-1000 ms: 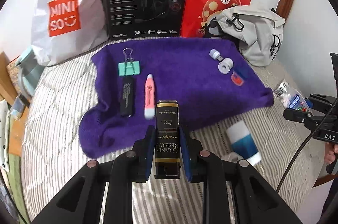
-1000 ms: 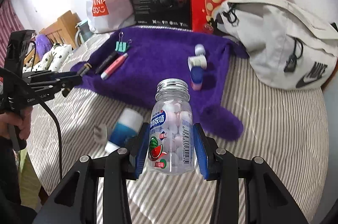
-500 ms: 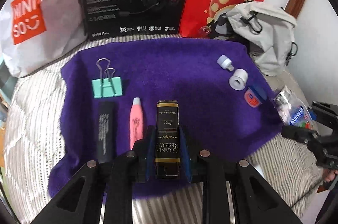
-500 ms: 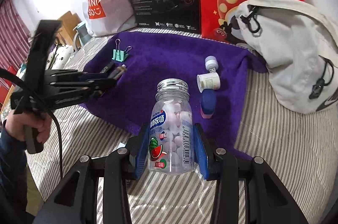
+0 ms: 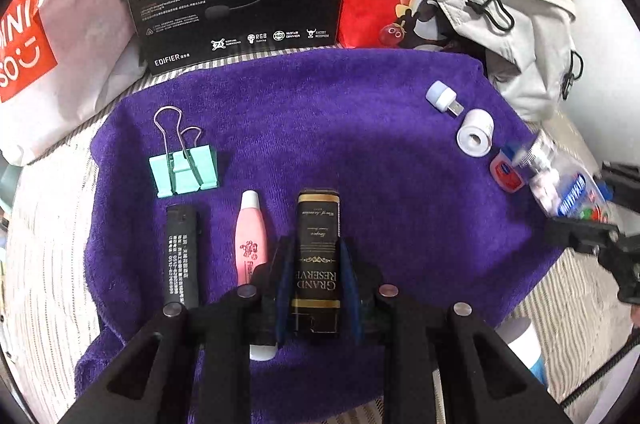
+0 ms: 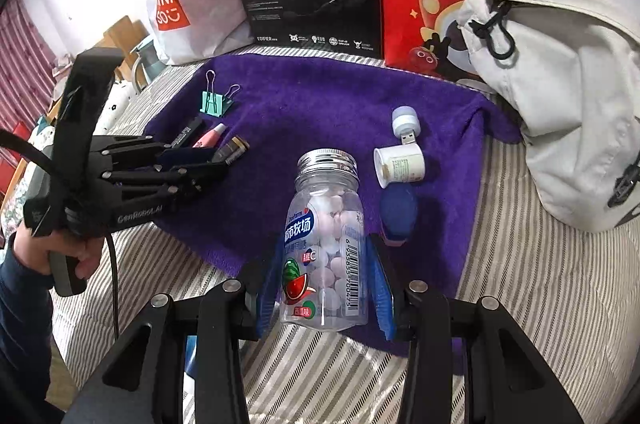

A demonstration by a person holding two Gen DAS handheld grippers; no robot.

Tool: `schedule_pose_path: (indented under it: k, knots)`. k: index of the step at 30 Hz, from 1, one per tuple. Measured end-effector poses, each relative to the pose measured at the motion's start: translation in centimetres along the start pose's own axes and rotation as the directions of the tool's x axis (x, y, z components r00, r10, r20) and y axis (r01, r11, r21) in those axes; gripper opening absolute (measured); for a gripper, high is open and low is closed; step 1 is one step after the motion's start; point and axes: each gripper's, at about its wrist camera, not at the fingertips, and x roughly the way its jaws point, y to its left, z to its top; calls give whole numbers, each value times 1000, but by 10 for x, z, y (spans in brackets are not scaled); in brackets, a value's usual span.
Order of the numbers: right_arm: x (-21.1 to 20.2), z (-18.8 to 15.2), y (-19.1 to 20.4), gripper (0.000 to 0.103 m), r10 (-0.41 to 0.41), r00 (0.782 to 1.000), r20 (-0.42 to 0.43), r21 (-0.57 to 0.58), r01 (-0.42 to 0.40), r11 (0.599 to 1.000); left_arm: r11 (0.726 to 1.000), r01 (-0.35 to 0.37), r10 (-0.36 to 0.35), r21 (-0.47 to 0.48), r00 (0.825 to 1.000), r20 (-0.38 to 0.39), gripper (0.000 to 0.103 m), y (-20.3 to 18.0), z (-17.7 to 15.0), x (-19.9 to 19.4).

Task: Organize rigid objects
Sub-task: 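Place the black box on the towel with the left gripper while the right gripper places the candy jar there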

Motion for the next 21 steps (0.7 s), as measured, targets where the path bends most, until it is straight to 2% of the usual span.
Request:
schedule_pose_path:
  k: [3,5,8,11,14,16,18,21]
  knots:
    - [5,3,2,41,-3,1000,-9,-14,3,1000,1000,21,-21,4,1000,11,34,-1,-5,-3]
    - [9,5,2,41,-11,1000,-15,-19,10,1000,1000,30,-30,-7,999,11,46,0,-8,-4]
    - [14,9,0,41,-11,1000,-24,-19,11,1000,1000,-6,6,-15,1000,29,58,4,-15,-11]
    - [19,13,1,41,-19,999,-33,-33,18,999,998,-59,60,-36,997,45,59,13,-22,-23]
    - [26,17,2,41,-25,999,-40,-45,23,999,997,-36,40,-71,998,55,61,24,-26,-34]
    - [31,18,3,41,-39,998,-49,-50,36,998,995,-58,63,-78,996,56,67,28,-28,-41]
    - [37,21,5,41,-51,997,-53,-57,48,997,992,-101,106,-78,993,60,68,31,-31,-48]
    - [46,22,8,41,-69,995,-67,-69,64,996,992,-90,96,-93,993,66,68,37,-35,-55]
